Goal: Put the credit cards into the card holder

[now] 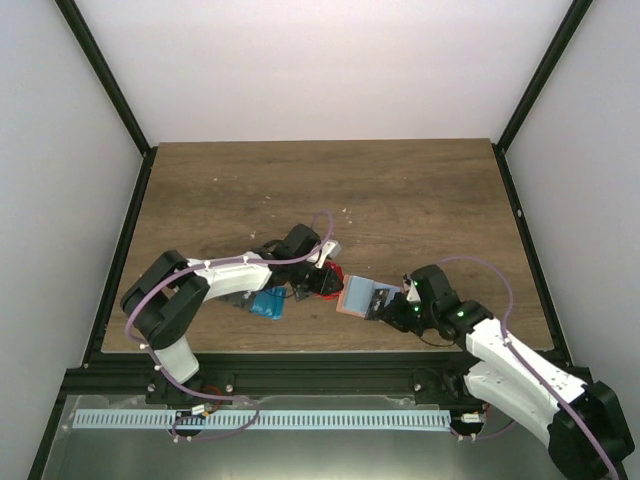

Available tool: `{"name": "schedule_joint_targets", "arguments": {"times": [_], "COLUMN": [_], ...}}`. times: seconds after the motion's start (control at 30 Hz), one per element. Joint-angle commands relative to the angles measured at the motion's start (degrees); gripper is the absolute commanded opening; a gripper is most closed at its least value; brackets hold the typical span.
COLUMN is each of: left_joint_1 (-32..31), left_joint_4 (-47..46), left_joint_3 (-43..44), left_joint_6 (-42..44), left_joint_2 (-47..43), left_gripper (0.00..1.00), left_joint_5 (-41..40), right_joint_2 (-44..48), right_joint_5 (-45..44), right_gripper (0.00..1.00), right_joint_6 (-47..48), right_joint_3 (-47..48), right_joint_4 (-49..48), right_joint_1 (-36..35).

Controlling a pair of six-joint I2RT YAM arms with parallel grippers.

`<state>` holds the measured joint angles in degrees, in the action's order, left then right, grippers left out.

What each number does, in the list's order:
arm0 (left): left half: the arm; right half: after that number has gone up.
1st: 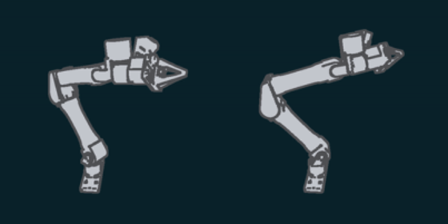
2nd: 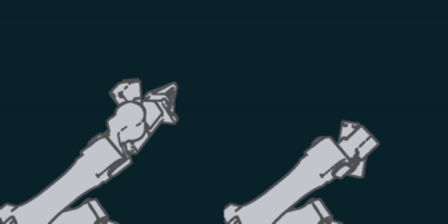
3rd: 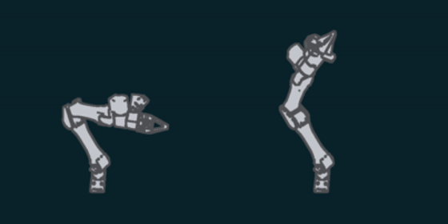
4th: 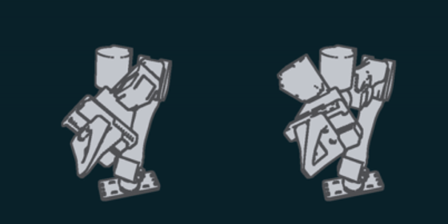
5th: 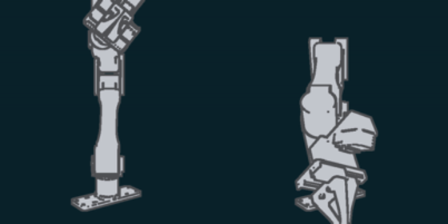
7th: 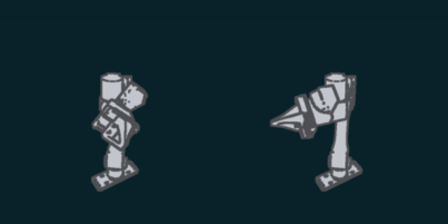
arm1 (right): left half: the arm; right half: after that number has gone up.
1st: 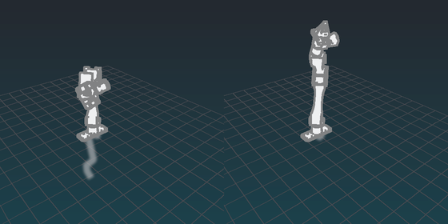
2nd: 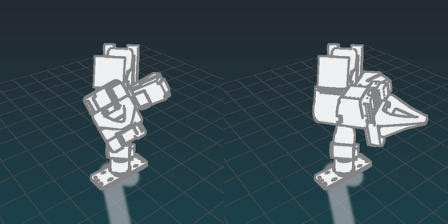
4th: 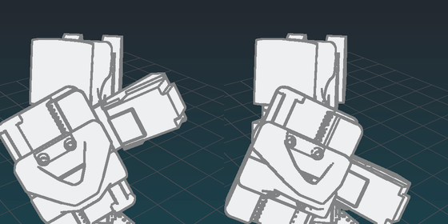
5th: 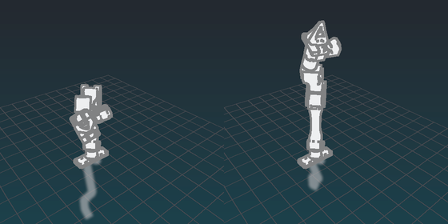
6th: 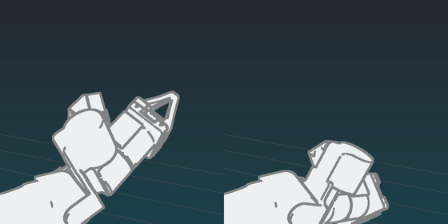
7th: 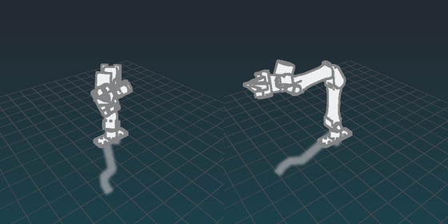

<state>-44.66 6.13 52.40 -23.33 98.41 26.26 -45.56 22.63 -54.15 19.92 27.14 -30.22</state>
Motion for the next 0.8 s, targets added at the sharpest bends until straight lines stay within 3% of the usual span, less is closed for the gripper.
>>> {"name": "schedule_joint_targets", "arguments": {"times": [0.0,0.77], "left_joint_1": [-0.2,-0.2], "left_joint_4": [-0.1,-0.1], "left_joint_3": [1.2,2.0], "left_joint_6": [1.3,2.2], "left_joint_2": [1.2,4.1], "left_gripper": [0.28,0.28], "left_joint_5": [1.4,2.0], "right_joint_2": [-0.9,-8.0], "right_joint_5": [3.3,7.6], "right_gripper": [0.01,0.01], "right_joint_6": [2.1,6.4], "right_joint_3": [0.7,-2.2], "right_joint_4": [-3.7,-10.8], "right_joint_1": [0.9,5.5]}}
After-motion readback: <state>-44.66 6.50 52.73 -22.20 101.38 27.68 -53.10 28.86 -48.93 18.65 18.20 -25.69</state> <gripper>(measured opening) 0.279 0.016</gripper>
